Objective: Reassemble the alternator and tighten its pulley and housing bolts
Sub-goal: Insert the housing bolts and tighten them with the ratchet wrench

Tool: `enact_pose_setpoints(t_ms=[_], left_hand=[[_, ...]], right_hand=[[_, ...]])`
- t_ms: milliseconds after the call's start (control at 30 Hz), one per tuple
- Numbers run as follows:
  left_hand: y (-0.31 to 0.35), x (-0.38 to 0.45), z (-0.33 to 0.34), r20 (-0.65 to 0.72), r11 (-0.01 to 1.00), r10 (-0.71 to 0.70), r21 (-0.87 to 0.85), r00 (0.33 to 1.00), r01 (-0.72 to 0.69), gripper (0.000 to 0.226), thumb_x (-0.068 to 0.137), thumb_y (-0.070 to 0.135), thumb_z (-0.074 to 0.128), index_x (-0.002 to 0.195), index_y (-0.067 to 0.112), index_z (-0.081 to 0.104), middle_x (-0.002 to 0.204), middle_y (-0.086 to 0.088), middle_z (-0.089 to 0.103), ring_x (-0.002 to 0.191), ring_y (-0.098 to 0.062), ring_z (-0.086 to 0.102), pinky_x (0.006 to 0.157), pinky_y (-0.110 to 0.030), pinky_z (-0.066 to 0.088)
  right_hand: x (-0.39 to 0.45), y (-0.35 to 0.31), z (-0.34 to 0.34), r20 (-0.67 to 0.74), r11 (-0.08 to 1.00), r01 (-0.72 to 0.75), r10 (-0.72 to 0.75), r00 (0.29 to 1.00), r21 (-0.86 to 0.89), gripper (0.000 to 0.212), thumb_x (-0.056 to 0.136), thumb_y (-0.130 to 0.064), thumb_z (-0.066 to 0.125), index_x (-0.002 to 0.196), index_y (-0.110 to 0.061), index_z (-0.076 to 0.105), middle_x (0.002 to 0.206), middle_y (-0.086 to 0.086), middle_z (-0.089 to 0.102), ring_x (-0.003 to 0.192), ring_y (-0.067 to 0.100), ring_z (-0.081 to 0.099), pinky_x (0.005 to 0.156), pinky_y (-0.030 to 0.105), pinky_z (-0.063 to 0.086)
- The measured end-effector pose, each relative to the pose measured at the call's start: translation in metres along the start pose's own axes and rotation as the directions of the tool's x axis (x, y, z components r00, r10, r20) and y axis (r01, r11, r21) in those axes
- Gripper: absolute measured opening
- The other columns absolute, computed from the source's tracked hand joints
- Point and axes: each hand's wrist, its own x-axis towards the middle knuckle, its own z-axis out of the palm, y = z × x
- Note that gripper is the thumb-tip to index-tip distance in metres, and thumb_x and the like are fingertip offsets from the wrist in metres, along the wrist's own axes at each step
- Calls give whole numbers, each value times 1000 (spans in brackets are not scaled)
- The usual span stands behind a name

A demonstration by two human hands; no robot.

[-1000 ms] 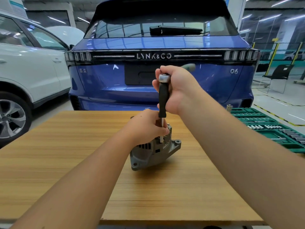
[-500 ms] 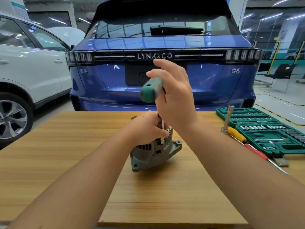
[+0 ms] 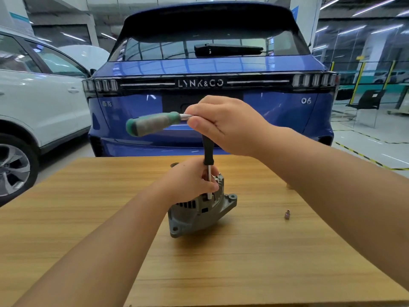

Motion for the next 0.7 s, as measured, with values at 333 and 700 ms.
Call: enact_pose_setpoints(t_ms=[333, 700], left_hand=[[2, -6, 1, -26, 1000, 2, -8, 1000, -2, 15, 92, 30, 76, 92, 39, 63, 93, 14, 71, 88, -4, 66, 71, -20, 46], [-4, 1, 0, -48, 999, -7, -38, 999, 6, 18, 87, 31, 80, 88, 39, 65, 83, 15, 71, 81, -2, 67, 72, -25, 52]], right_hand=[[49, -19, -17, 366, 761, -634, 555, 747, 139, 27, 100, -28, 54, 78, -15, 60, 75, 2, 71, 76, 23, 72, 75, 34, 60], [19, -25, 9, 557, -509, -251, 643, 526, 824, 11, 98, -18, 60, 89, -13, 61, 71, -1, 62, 68, 14, 59, 67, 29, 43]])
